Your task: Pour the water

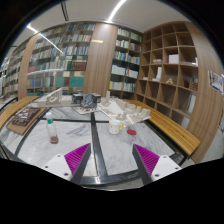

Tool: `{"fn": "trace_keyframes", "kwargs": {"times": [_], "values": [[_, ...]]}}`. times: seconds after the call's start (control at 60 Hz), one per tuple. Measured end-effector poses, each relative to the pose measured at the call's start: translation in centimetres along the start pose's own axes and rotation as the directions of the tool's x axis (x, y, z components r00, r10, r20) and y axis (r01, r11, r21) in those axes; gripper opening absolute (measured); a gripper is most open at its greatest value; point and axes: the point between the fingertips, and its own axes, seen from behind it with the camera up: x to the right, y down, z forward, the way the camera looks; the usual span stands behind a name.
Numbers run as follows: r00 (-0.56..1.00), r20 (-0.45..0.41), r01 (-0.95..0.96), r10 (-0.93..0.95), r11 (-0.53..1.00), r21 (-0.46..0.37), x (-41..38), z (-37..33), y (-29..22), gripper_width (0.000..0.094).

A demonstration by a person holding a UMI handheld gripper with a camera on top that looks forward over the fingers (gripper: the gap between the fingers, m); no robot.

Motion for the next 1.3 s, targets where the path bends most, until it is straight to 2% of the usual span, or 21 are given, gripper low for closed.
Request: {"fn": "trace_keyframes", "kwargs": {"times": [0.117,0.3,0.417,0.517,0.617,0.717,0.85,1.033,1.117,1.183,1.233,1.3], "values": [[1.0,-0.007,-0.002,0.002,1.0,-0.016,0.1,0.3,1.2,0.0859],[1.0,0.013,-0.012,0.013,0.998,-0.068,-2.2,2.5,6.5,0.0862],[0.996,0.087,-0.003,0.012,0.995,-0.1,-7.2,3.9,10.3,0.0855],[0.984,0.177,0.01,0.009,0.995,-0.103,-13.6,5.6,11.4,0.0858],[0.968,0.251,0.018,0.003,0.997,-0.079,-20.1,8.0,10.9,0.0863],[0.952,0.307,0.021,-0.014,1.0,-0.017,-26.3,10.8,8.9,0.0856],[0.944,0.328,0.023,-0.039,0.998,0.054,-32.4,16.3,5.8,0.0856],[0.944,0.329,0.002,-0.034,0.995,0.099,-37.9,23.9,3.3,0.0844],[0.945,0.325,-0.006,-0.033,0.993,0.117,-39.2,26.7,2.8,0.0788],[0.948,0.318,-0.016,-0.025,0.992,0.127,-39.8,28.2,2.7,0.0676],[0.946,0.323,-0.027,-0.017,0.991,0.133,-40.0,28.7,2.6,0.0548],[0.942,0.337,-0.041,-0.01,0.989,0.145,-40.0,28.8,2.2,0.0501]]}}
